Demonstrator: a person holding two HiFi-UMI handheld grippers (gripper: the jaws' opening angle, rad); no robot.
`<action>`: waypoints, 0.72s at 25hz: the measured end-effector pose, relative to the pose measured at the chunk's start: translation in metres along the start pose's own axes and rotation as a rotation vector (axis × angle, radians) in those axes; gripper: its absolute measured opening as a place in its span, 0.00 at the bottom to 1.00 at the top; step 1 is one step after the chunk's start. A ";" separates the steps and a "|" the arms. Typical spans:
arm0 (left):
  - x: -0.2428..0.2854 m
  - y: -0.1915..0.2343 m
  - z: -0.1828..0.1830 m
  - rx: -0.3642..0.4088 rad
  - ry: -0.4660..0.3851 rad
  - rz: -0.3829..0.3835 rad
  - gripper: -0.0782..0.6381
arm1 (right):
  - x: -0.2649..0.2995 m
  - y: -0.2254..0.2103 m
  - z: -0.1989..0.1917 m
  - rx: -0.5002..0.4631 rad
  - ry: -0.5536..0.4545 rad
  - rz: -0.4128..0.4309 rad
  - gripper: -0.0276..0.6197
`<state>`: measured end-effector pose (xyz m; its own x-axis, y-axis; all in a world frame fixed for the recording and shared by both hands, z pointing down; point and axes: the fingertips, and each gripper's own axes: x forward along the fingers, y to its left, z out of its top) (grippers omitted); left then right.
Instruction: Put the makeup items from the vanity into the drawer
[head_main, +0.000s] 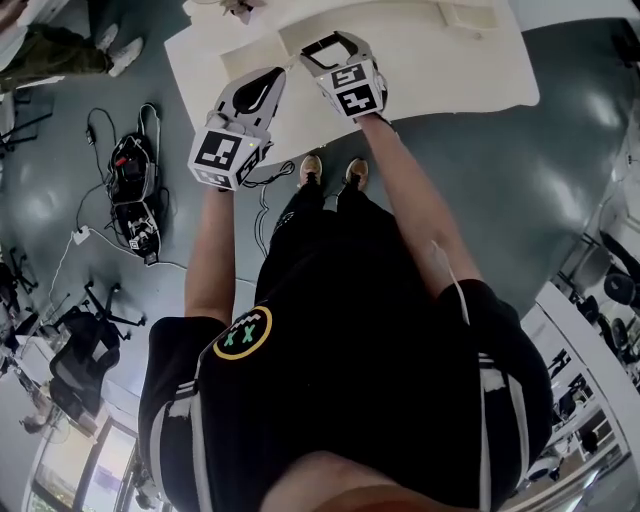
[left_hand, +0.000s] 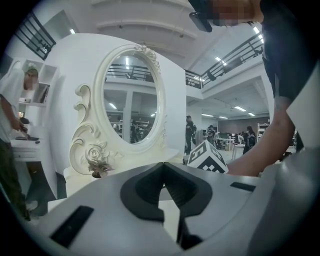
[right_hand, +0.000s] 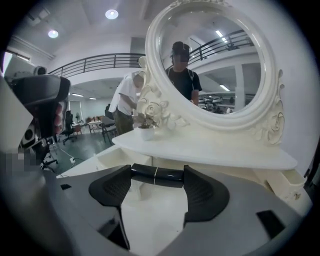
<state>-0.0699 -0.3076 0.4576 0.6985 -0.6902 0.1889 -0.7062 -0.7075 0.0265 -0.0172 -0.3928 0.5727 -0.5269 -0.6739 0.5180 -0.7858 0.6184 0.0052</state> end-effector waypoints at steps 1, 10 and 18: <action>-0.005 0.003 0.000 0.000 -0.002 0.010 0.14 | 0.004 0.009 0.009 -0.005 -0.008 0.012 0.58; -0.055 0.033 -0.009 -0.010 -0.009 0.099 0.14 | 0.054 0.086 0.036 -0.013 0.026 0.082 0.58; -0.083 0.057 -0.012 -0.022 -0.023 0.118 0.14 | 0.085 0.119 0.036 -0.034 0.120 0.041 0.58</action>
<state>-0.1693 -0.2885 0.4549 0.6126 -0.7720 0.1697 -0.7860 -0.6177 0.0271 -0.1672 -0.3910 0.5862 -0.5144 -0.5959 0.6167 -0.7520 0.6591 0.0095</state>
